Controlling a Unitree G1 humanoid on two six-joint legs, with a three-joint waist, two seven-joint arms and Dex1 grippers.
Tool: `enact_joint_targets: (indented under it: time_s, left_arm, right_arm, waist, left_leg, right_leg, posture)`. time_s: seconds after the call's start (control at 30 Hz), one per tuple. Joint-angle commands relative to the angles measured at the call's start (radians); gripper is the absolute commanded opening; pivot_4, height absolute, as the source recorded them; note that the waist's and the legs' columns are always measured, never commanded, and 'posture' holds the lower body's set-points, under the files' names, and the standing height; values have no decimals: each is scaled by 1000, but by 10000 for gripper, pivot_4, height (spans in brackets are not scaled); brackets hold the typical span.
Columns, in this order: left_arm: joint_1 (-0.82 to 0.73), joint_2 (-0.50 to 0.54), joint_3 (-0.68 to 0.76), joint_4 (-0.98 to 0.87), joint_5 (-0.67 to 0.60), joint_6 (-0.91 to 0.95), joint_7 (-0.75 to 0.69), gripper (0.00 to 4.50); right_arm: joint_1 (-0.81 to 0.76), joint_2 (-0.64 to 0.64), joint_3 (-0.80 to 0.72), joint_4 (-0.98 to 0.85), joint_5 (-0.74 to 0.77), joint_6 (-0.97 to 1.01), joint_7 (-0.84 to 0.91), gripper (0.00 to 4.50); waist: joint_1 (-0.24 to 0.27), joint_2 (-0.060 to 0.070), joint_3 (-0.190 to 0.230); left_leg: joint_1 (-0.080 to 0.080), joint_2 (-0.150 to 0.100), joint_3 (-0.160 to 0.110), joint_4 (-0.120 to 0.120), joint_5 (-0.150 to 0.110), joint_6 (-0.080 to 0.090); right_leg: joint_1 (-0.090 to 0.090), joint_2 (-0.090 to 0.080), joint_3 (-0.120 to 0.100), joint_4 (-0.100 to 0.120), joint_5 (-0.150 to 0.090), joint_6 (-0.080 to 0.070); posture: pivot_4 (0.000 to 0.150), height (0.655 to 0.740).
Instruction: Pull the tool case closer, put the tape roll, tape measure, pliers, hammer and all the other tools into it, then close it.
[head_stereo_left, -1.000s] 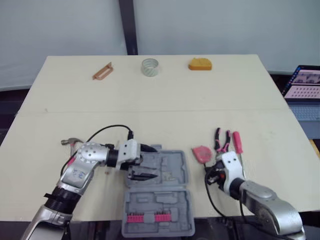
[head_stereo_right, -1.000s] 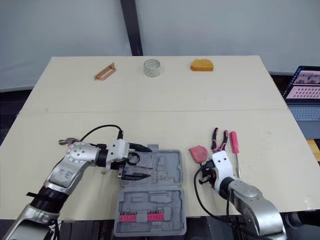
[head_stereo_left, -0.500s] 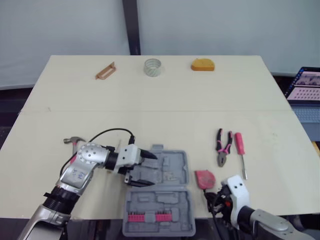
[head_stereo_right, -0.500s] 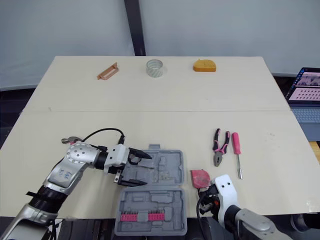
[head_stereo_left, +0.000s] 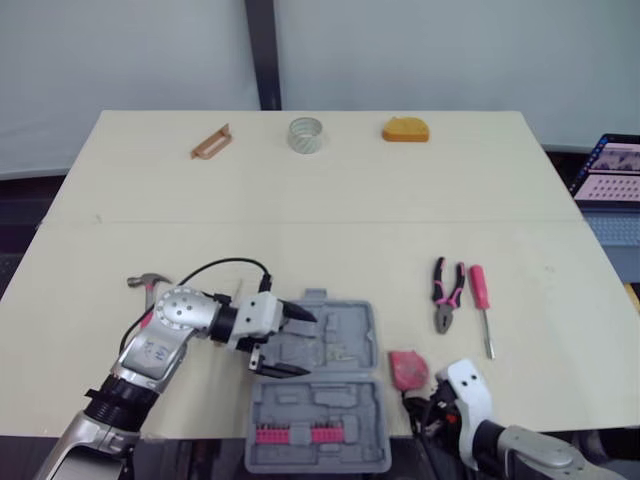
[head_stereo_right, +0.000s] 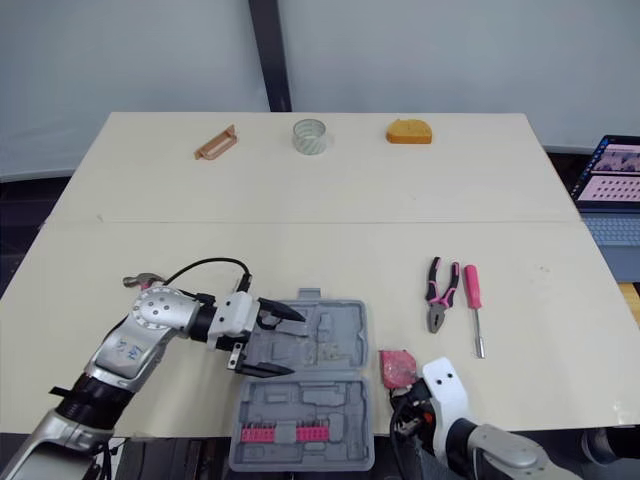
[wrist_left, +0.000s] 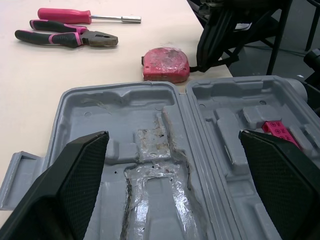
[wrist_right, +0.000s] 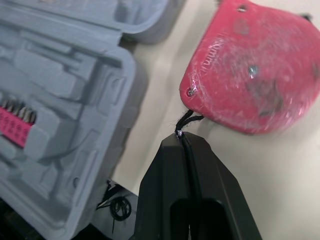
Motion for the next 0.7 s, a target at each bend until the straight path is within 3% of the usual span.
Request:
enact_joint_targets:
  time_s: [0.03,0.23,0.4,0.6,0.7]
  left_arm:
    - [15,-1,9,-42,-12,-2,9,45000]
    - [44,-4,15,-71,-16,-2,30,45000]
    - [76,-23,14,-78,-6,-35,61,45000]
    - [113,-35,2,-81,20,-104,85,45000]
    - [119,-43,6,-103,23,-118,107,45000]
  right_arm:
    - [-1,-51,-16,-13,28,-26,68,12991]
    - [-29,-263,-134,25,54,-129,293,43898]
    - [-131,-416,-107,218,-102,-545,564,44517]
    - [-301,-431,20,506,-224,-915,796,44517]
    - [-467,-419,131,712,-325,-1100,902,44517]
  waist:
    - [0,0,0]
    - [2,0,0]
    - [1,-1,0]
    - [2,-1,0]
    - [-2,-1,0]
  left_leg:
    - [0,0,0,0,0,0]
    - [0,0,0,1,0,0]
    - [0,0,0,1,0,1]
    - [0,0,0,1,0,1]
    - [0,0,0,2,0,1]
  right_leg:
    - [0,0,0,0,0,0]
    - [1,0,0,0,0,0]
    - [1,0,0,-1,0,0]
    - [1,0,-1,-1,0,0]
    - [2,0,0,-2,1,0]
  posture:
    - [1500,7400]
    - [1500,7400]
    - [1500,7400]
    - [1500,7400]
    - [1500,7400]
